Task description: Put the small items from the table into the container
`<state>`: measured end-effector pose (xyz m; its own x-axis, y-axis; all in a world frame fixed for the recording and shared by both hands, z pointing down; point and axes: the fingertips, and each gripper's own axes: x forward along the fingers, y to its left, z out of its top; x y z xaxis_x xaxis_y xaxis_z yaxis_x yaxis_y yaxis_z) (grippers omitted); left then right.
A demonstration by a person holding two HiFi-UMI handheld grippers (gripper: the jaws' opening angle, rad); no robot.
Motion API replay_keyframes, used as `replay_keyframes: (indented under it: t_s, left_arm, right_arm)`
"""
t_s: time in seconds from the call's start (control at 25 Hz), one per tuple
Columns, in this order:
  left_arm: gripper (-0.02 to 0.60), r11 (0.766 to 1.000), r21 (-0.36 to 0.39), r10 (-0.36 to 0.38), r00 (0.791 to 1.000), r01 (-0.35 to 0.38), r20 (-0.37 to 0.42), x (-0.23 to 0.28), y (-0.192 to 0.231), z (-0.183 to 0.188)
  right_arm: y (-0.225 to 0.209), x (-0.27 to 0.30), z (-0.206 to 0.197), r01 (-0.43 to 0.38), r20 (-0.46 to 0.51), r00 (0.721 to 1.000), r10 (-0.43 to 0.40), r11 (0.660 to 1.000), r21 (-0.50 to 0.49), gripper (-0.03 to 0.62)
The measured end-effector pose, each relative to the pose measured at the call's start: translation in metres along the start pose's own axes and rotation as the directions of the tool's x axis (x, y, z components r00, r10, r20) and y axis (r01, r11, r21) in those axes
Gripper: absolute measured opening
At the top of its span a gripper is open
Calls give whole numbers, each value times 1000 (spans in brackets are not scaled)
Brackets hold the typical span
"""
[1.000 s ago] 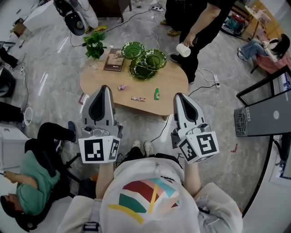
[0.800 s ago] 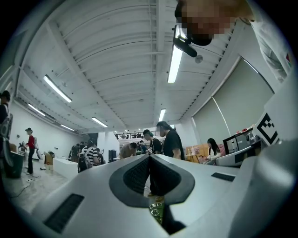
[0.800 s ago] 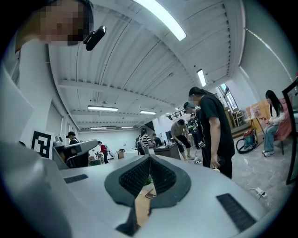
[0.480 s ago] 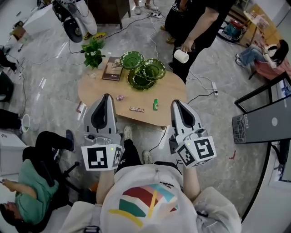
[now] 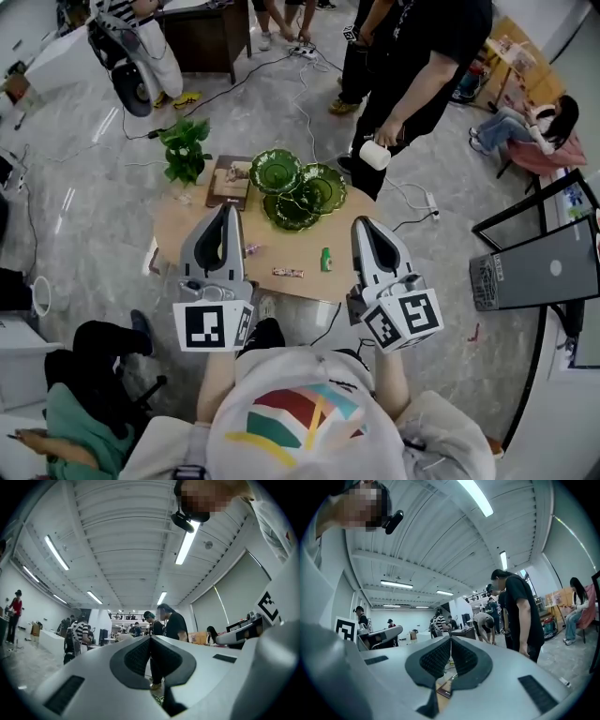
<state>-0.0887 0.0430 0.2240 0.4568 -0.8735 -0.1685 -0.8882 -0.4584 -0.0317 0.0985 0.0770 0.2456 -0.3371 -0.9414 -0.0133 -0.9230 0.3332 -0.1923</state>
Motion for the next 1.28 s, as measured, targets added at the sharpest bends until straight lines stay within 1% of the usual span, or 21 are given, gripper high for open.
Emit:
replay_keyframes:
  t_s: [0.16,0.28,0.4,0.56,0.68,0.8,1.08,1.28]
  left_arm:
    - [8,998,0,-55,998,55,-3,35,31,-8]
    - [8,995,-6,-101,995,101,-20,57,48,-17]
    - [8,989,-21,-148,988,147,-38,74,56,-28]
    - [8,985,-62,-165,985,162,-49,93,64,-46]
    - [8,980,-86,-183,981,177,-70,101,58,-58]
    - [8,977,-89,-199,977,192,-76,112,47,-62]
    - [8,976,-72,-209,975,204,-71,133,21,-57]
    - [8,977,-56,-207,975,203,-75,141,10,-58]
  right_arm:
    - [7,53,2,14,6,1000,-14,1000,-3,14]
    - [9,83,-1,37,4,999,-37,999,1,14]
    - [5,99,-7,74,-11,997,-74,997,4,14]
    - [-3,112,-12,115,-26,993,-114,993,6,14]
    - [-13,114,-18,138,-50,989,-138,990,4,14]
    - [-26,115,-20,153,-59,987,-152,988,18,14]
    - [-50,116,-11,114,-41,993,-112,992,50,14]
    - [-66,119,-13,109,-46,993,-106,993,53,14]
